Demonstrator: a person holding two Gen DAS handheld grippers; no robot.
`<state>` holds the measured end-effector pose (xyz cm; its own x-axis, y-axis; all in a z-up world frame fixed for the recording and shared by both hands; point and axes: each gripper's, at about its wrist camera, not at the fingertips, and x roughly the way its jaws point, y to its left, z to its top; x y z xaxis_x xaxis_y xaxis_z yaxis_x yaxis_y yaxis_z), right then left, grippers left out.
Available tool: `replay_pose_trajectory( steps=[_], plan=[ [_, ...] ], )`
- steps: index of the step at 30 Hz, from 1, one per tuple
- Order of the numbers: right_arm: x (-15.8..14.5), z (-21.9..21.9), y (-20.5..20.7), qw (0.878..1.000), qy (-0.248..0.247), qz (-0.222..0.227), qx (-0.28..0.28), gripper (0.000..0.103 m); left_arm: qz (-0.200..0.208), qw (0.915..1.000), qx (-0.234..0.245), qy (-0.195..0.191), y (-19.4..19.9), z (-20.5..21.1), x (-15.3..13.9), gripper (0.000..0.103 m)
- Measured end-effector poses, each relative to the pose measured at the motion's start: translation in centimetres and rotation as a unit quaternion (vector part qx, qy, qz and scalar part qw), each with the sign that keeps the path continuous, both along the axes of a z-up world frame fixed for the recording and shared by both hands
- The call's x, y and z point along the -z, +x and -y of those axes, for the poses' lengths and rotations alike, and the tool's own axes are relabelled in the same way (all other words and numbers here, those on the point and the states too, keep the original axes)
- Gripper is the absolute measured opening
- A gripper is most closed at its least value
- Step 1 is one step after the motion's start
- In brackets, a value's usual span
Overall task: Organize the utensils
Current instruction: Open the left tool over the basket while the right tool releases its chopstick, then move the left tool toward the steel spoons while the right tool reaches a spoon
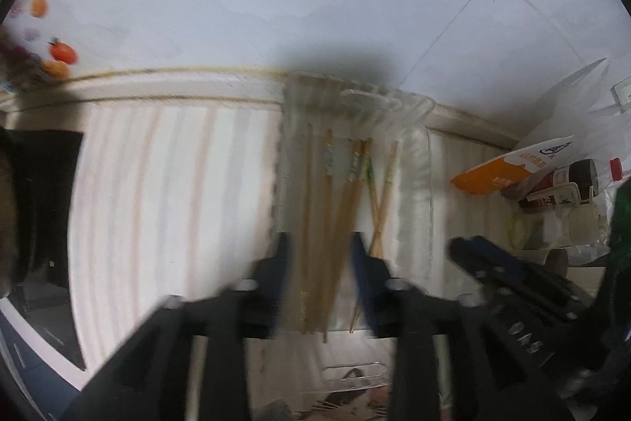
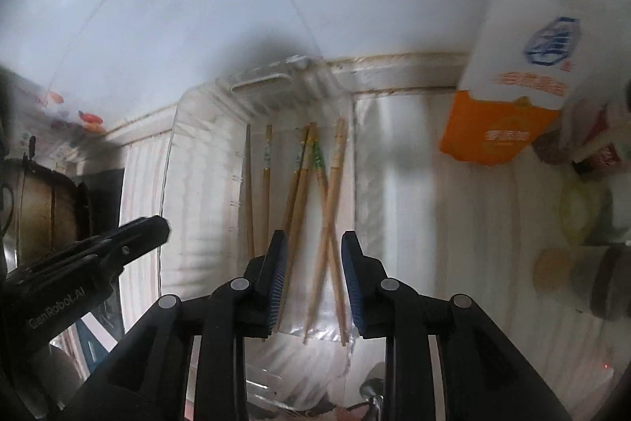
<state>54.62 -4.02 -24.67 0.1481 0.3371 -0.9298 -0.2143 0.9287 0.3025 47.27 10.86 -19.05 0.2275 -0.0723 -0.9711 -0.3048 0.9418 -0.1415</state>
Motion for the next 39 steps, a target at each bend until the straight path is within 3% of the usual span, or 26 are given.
replay_pose_trajectory(
  steps=[1, 2, 4, 5, 8, 14, 19, 22, 23, 26, 29, 30, 31, 33, 34, 35, 37, 39],
  plan=[
    [-0.6, 0.6, -0.5, 1.000, -0.002, 0.010, 0.005, 0.031, 0.013, 0.9998, -0.004, 0.014, -0.6, -0.1, -0.7, 0.061],
    [-1.0, 1.2, -0.7, 1.000, -0.005, 0.017, 0.010, 0.035, 0.030, 0.9992, -0.008, 0.025, -1.2, -0.2, -1.3, 0.066],
    [-2.3, 2.9, -2.0, 0.999, -0.010, 0.036, 0.025, 0.044, 0.056, 0.9970, -0.015, 0.052, -2.3, -0.4, -2.5, 0.095],
    [-2.8, 3.5, -2.5, 0.999, -0.010, 0.042, 0.031, 0.048, 0.068, 0.9956, -0.016, 0.063, -2.9, -0.5, -3.0, 0.101],
    [-4.5, 6.4, -4.9, 0.996, -0.013, 0.074, 0.056, 0.053, 0.099, 0.9904, -0.018, 0.095, -4.8, -0.2, -4.1, 0.103],
    [-5.3, 11.2, -9.9, 0.991, -0.021, 0.101, 0.083, 0.056, 0.096, 0.9878, -0.021, 0.121, -8.9, 1.7, -3.6, 0.103],
    [-2.5, 15.4, -14.4, 0.992, -0.031, 0.063, 0.103, 0.056, 0.063, 0.9948, -0.008, 0.079, -13.8, 5.8, -0.7, 0.103],
    [-0.3, 17.7, -16.6, 0.991, -0.050, 0.043, 0.117, 0.045, 0.017, 0.9994, 0.017, 0.024, -15.7, 9.3, 3.0, 0.102],
    [0.4, 18.3, -17.1, 0.991, -0.051, 0.037, 0.122, 0.040, -0.005, 0.9996, 0.029, 0.001, -16.1, 10.6, 4.8, 0.101],
    [3.1, 20.6, -18.4, 0.988, -0.056, 0.006, 0.140, 0.040, -0.044, 0.9967, 0.057, -0.037, -16.2, 14.1, 8.5, 0.083],
    [4.9, 22.1, -19.0, 0.987, -0.061, -0.013, 0.149, 0.039, -0.066, 0.9933, 0.083, -0.047, -15.6, 17.3, 11.5, 0.078],
    [5.3, 22.4, -19.0, 0.986, -0.062, -0.017, 0.153, 0.039, -0.070, 0.9926, 0.087, -0.048, -15.4, 18.0, 12.0, 0.070],
    [5.5, 22.7, -19.1, 0.986, -0.062, -0.019, 0.156, 0.039, -0.074, 0.9920, 0.091, -0.047, -15.2, 18.8, 12.6, 0.059],
    [5.9, 23.2, -19.2, 0.985, -0.061, -0.024, 0.160, 0.039, -0.071, 0.9923, 0.096, -0.033, -14.9, 19.9, 13.1, 0.053],
    [6.0, 23.4, -19.3, 0.985, -0.059, -0.024, 0.162, 0.039, -0.061, 0.9924, 0.104, -0.026, -14.8, 20.5, 13.0, 0.037],
    [6.2, 23.5, -19.3, 0.985, -0.059, -0.025, 0.161, 0.039, -0.061, 0.9915, 0.115, -0.009, -14.6, 21.1, 13.1, 0.031],
    [6.4, 23.4, -19.4, 0.986, -0.051, -0.030, 0.154, 0.039, -0.058, 0.9897, 0.130, 0.014, -14.5, 21.5, 13.2, 0.009],
    [6.7, 22.8, -19.5, 0.989, -0.039, -0.037, 0.138, 0.039, -0.057, 0.9896, 0.132, 0.012, -14.7, 21.0, 13.3, 0.005]
  ],
)
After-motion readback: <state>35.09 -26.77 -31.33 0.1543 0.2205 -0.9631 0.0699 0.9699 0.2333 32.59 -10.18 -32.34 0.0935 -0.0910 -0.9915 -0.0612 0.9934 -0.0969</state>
